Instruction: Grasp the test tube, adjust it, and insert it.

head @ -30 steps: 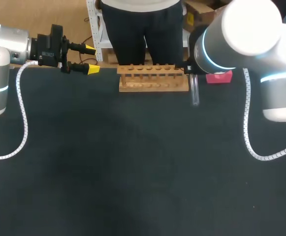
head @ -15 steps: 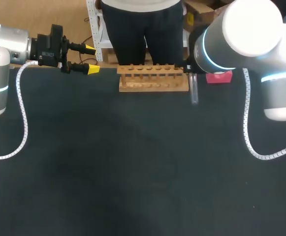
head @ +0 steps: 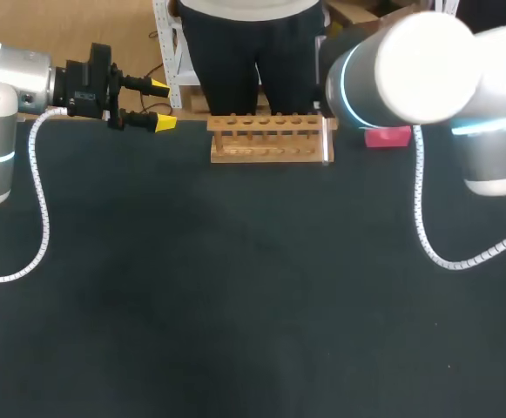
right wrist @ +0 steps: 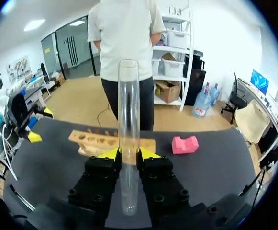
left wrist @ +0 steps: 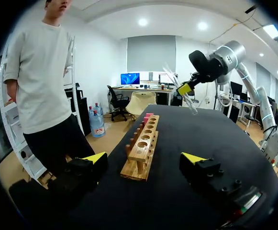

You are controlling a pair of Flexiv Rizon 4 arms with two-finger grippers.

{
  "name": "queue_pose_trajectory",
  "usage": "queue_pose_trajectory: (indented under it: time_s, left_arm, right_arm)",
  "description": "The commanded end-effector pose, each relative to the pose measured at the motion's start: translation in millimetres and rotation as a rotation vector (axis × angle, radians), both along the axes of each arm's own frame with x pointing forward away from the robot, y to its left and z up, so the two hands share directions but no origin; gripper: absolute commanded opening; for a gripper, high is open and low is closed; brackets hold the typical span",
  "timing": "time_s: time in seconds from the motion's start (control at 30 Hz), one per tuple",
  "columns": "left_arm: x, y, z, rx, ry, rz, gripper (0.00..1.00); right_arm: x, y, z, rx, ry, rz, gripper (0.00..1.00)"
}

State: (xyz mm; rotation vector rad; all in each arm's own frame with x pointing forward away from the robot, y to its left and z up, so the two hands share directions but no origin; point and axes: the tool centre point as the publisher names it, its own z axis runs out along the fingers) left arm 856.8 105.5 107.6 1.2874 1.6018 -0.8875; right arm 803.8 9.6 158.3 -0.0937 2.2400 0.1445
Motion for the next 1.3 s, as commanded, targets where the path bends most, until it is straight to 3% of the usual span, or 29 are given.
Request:
queue_pose_trajectory:
  time_s: [0.03, 0.47, 0.83, 1.1, 1.3]
  left_arm:
    - [0.5, 0.3, -0.6, 0.0, -0.001, -0.001, 1.0]
    - [0.5, 0.3, -0.6, 0.0, -0.001, -0.001, 1.0]
    - [0.5, 0.3, -0.6, 0.0, -0.001, -0.001, 1.0]
    - [0.5, 0.3, -0.6, 0.0, -0.001, -0.001, 1.0]
    - [0.5, 0.3, -0.6, 0.0, -0.001, -0.001, 1.0]
  right_arm:
    - [12.0, 5.5, 0.9, 0.035, -0.173, -0.007, 0.0]
    - [47.0, 19.6, 23.7, 0.116, -0.484, -0.023, 0.0]
    - [69.2, 13.3, 31.7, 0.146, -0.669, -0.026, 0.0]
    - [90.5, 16.0, 25.8, 0.176, -0.702, -0.007, 0.0]
    - [93.1, 18.6, 23.7, 0.19, -0.718, 0.002, 0.0]
